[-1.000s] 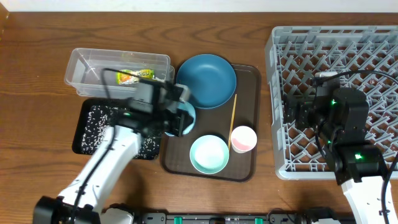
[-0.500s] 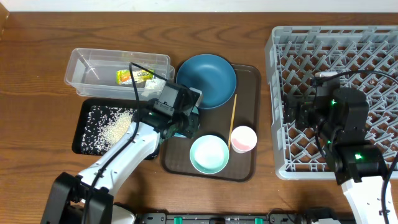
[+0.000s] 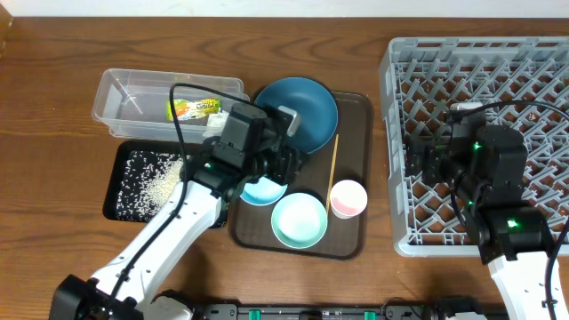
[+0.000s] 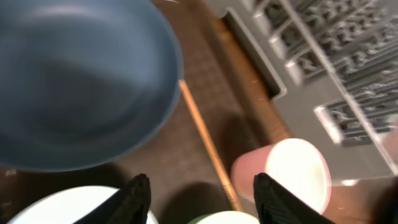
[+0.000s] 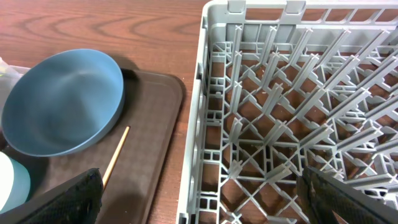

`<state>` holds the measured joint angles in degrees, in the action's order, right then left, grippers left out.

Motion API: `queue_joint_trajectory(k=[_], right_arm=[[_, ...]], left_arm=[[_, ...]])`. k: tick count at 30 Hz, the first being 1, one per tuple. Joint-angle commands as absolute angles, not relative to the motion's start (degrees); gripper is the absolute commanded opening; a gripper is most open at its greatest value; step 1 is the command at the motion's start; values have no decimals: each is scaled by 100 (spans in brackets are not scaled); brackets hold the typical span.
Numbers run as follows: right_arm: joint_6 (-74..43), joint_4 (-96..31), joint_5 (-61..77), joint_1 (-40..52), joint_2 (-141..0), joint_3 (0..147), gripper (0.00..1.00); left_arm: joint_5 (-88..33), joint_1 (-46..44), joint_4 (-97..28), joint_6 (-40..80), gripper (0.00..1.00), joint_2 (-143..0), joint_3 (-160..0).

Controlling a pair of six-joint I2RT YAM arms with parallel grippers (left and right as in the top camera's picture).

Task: Sort waste into correct bins and load items into the dishwasher rack
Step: 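Grasp the pink cup with the left gripper and lift it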

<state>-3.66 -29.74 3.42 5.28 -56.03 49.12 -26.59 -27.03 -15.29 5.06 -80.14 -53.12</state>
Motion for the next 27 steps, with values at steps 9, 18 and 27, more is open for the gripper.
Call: queue_joint_trajectory(k=[9,18,27], right_arm=[[-381,-2963,346,528,-5627,5037,99],[-381,-2967,346,528,-5627,5037,99],[-379,-2985,346,528,-5627,5039,99]], left_arm=[[-2399,-3684,-1542,565,57,-8414,-5387],[-1828,-4237,-1380,567,56,-9150,-5387],[-1387,-4244,-1227,598,6,-9400,-5415]])
